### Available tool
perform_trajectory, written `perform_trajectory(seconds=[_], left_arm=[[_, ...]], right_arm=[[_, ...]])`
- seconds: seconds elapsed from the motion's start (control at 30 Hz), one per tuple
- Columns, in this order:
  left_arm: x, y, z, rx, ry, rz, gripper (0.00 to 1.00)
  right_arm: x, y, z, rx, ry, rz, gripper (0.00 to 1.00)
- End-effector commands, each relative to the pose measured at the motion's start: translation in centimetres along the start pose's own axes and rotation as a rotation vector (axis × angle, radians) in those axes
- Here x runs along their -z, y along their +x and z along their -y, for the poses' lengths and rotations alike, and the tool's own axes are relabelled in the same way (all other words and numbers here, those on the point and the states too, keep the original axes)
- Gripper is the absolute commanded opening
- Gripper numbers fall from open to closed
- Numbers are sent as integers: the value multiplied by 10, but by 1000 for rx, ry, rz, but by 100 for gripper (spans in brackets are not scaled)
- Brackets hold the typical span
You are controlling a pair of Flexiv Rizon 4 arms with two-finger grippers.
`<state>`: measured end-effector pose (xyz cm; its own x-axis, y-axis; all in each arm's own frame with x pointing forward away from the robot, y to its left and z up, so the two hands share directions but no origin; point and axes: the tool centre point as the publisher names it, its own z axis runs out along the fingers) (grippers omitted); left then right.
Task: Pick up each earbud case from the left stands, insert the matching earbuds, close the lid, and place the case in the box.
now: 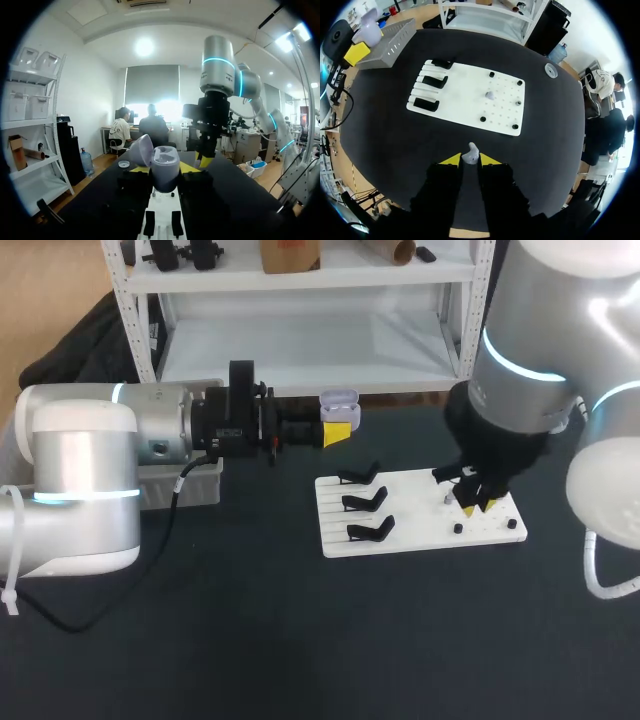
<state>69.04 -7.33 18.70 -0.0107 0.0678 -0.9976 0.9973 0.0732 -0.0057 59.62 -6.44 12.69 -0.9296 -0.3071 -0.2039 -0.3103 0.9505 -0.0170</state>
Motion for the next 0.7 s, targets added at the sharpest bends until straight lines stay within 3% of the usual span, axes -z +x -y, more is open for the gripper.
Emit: perform_trajectory(seconds=[0.03, 0.23, 0.27, 0.3, 0.4, 0.47, 0.53, 0.7], left_arm=[[0, 1, 0, -1, -2, 3, 0], [0, 1, 0, -1, -2, 3, 0], [0, 1, 0, -1, -2, 3, 0], [0, 1, 0, -1, -2, 3, 0], [0, 1, 0, -1, -2, 3, 0], [0, 1, 0, -1, -2, 3, 0], [0, 1, 0, -1, -2, 3, 0], [0, 1, 0, -1, -2, 3, 0]], right_arm=[[0, 2, 1, 0, 0, 7, 0], [0, 2, 1, 0, 0, 7, 0], [4, 0, -8, -11, 33, 1, 0], [6, -4, -15, -51, 88, -29, 0], [22, -12, -28, -298, 64, -110, 0], [31, -15, -33, -438, 93, -155, 0], [41, -19, -40, -556, -6, -163, 0], [64, -30, -55, -685, -23, -163, 0]])
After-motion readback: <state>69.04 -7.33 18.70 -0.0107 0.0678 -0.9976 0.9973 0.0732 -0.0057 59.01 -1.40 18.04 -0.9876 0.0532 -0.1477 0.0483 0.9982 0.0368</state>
